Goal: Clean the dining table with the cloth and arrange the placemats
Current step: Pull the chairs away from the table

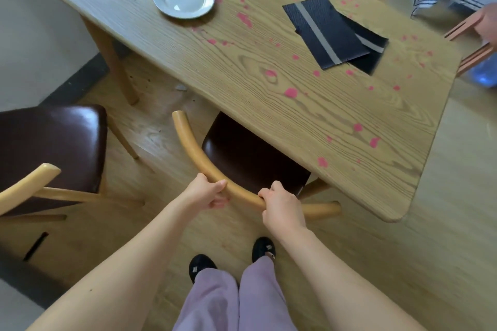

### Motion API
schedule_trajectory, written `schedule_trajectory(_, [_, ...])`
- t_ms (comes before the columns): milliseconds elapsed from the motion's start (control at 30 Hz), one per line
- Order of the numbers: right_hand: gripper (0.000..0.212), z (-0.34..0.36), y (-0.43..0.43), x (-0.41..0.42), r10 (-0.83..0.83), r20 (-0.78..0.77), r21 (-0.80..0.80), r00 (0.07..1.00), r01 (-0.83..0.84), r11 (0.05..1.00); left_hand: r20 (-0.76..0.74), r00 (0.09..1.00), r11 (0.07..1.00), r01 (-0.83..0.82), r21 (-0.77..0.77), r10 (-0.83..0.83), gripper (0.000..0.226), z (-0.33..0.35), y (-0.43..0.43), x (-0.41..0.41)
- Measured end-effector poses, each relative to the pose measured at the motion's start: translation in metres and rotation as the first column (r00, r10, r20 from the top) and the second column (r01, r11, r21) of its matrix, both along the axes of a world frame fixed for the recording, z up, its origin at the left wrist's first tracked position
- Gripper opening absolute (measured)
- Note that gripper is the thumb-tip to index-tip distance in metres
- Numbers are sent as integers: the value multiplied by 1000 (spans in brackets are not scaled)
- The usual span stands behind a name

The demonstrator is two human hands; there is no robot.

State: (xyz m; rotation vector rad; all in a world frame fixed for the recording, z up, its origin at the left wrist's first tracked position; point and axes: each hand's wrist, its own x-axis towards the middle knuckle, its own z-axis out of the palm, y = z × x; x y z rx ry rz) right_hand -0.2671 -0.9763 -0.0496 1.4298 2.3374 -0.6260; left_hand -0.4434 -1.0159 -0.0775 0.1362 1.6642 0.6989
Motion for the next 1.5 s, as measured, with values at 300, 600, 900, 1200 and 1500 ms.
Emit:
schedule_trajectory(300, [23,-9,6,0,-58,-30,1,998,58,998,-3,997,996,-83,-14,83,29,-3,12,-6])
schedule_trajectory(600, [22,-14,10,-17,-99,-60,-12,993,99,995,-52,997,998,-57,5,57,20,-3,19,-20])
schedule_trajectory(900, [22,-4,13,-20,-82,13,-45,997,82,996,-220,966,991,128,-29,-132,38,10,9,-18])
schedule_trajectory(1200, [23,56,8,-76,11,-115,-12,993,-12,1000,-501,836,953,296,66,-225,64,56,-23,-56])
schedule_trajectory(1500, [27,106,-27,-169,319,-172,64,932,-312,948,-694,708,961,263,89,-130,42,114,-90,-127])
